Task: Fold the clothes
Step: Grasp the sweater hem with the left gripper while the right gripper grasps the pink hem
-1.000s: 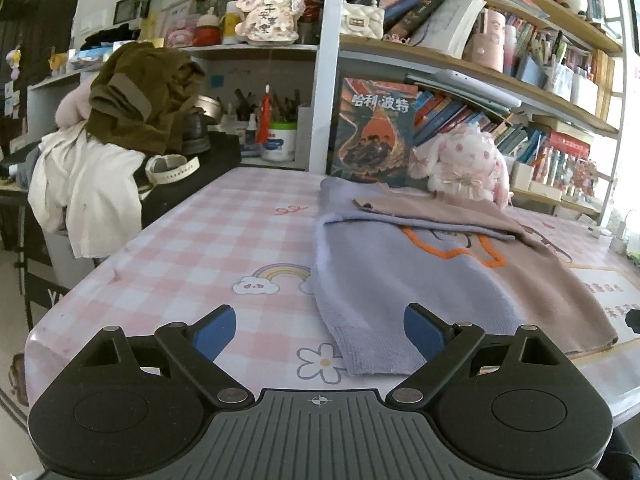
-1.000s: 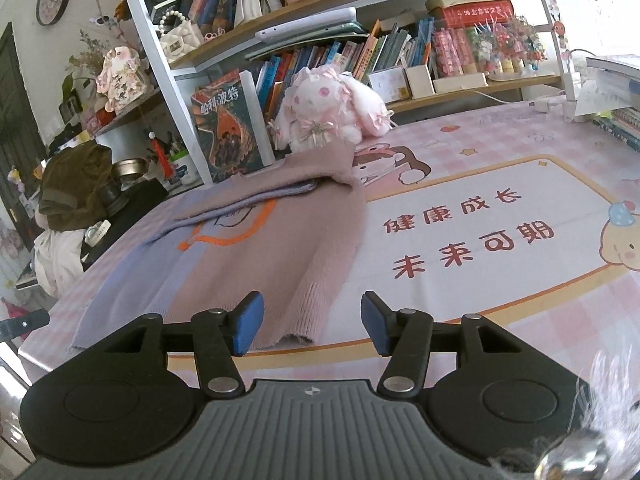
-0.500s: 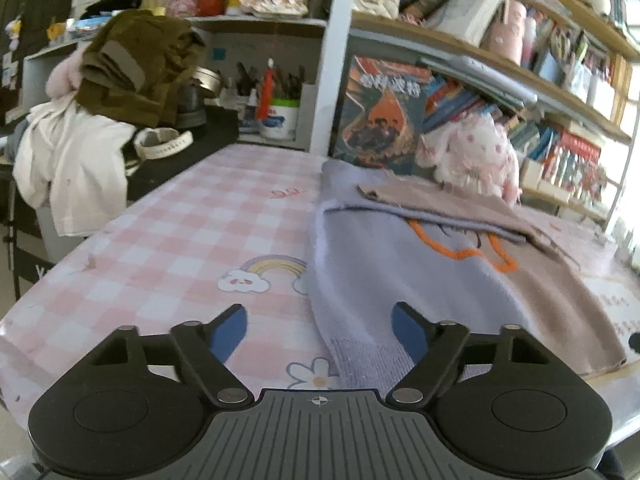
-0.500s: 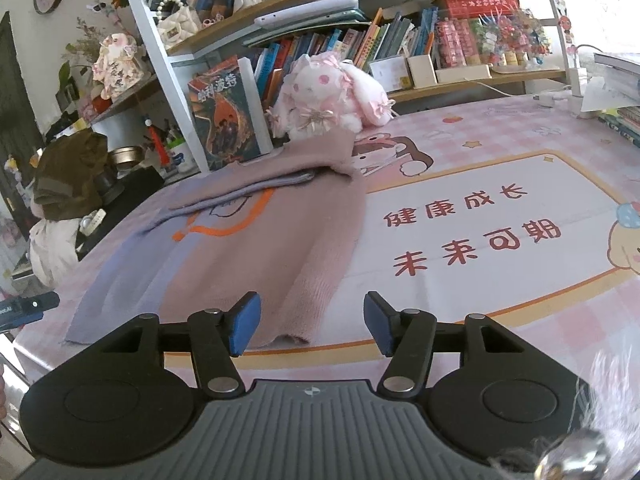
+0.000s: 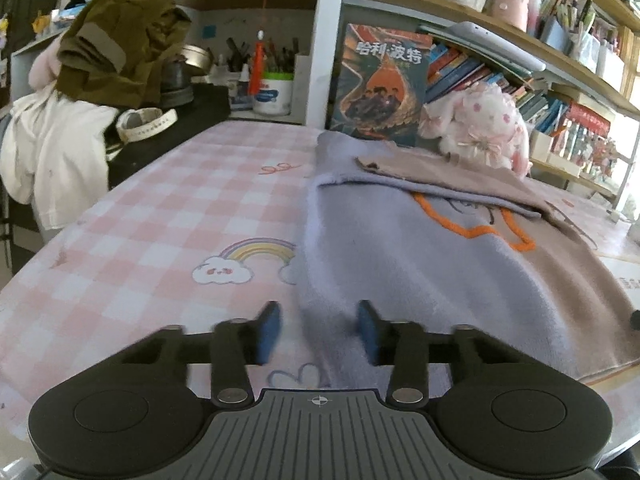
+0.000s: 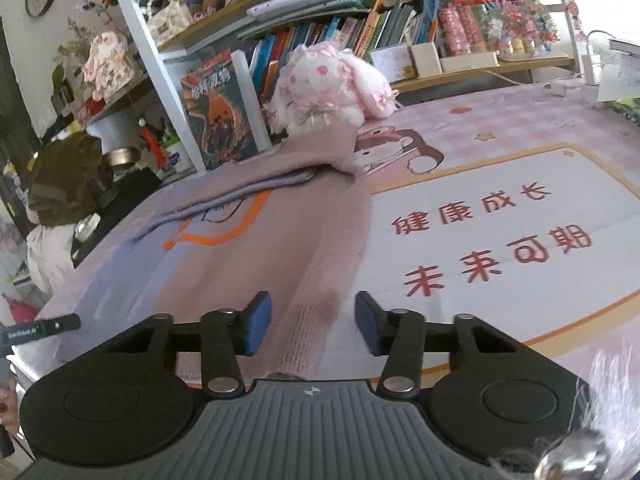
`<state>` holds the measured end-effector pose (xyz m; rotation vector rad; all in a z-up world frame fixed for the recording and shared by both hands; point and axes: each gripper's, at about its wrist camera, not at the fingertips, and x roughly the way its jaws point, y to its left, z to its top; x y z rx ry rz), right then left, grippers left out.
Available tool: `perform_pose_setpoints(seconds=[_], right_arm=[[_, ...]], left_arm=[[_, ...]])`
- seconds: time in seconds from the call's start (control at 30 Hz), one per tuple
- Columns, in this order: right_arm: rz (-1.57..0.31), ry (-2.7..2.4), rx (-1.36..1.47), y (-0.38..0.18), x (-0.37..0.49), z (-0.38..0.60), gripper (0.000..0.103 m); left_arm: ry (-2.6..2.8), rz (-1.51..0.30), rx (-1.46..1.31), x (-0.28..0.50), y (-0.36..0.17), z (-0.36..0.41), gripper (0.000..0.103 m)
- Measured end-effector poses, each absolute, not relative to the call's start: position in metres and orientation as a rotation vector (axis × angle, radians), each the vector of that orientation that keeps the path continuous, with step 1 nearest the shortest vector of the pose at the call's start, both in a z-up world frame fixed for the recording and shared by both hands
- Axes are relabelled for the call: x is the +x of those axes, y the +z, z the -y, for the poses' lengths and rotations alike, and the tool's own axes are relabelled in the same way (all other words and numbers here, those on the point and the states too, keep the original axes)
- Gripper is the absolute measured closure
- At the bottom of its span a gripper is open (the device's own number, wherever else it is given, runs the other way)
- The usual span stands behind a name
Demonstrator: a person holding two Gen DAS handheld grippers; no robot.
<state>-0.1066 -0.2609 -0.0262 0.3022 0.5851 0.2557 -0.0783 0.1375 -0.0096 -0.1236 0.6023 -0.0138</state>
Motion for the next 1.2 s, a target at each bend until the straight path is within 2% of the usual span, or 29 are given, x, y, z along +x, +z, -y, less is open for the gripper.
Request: perform_pose_setpoints(seconds=[0.03,0.13,0.3,0.47,0.53,0.73,0.8,0.83,0.87,0.9,0.93,1.07,1.2], right_arm=[[-0.587,0.252,0.284,-0.027,-0.105,0.258,0.078],[-0.586,0.244,0.262,-0.025,-0.101,0.252,0.088],[-0.532,0.35,0.377,-0.016,-0.101,0.255,0.088],[-0.559,0.323,0.403,-0.019,-0.1,0.259,0.077],[-0.573,0.316,0.418,-0.021,-0.1,0.26,0.069],[-0.596,0.319,0.436,-0.029,-0.093,0.257,0.067],[-0.6,0.325,0.44,-0.03,-0.091,0.256,0.068],[-0.602,0.328,0.442,-0.03,-0.09,0.255,0.076],[-0.6,0.325,0.446,-0.031,-0.09,0.255,0.082],[-0.584,0.313,0.452,-0.032,-0.093,0.257,0.088],[-0.561,0.297,0.457,-0.032,-0.097,0.259,0.091],[-0.48,0.254,0.468,-0.025,-0.116,0.273,0.092],[-0.484,0.282,0.457,-0.017,-0.132,0.283,0.092]], left_arm=[[-0.025,-0.597,-0.123,-0.078,-0.008,-0.135,0.081],[-0.058,-0.58,-0.119,-0.078,-0.002,-0.127,0.081],[-0.102,-0.57,-0.131,-0.076,0.003,-0.119,0.079],[-0.112,-0.609,-0.214,-0.076,-0.005,-0.133,0.062],[-0.11,-0.623,-0.245,-0.077,-0.009,-0.138,0.062],[-0.117,-0.609,-0.217,-0.075,-0.012,-0.134,0.06],[-0.116,-0.605,-0.215,-0.072,-0.012,-0.133,0.062],[-0.115,-0.601,-0.221,-0.072,-0.012,-0.134,0.074],[-0.112,-0.595,-0.223,-0.074,-0.012,-0.135,0.093],[-0.109,-0.59,-0.224,-0.075,-0.012,-0.136,0.097],[-0.107,-0.585,-0.227,-0.076,-0.012,-0.138,0.098],[-0.153,-0.565,-0.22,-0.09,-0.005,-0.134,0.098],[-0.177,-0.568,-0.217,-0.101,-0.002,-0.131,0.098]])
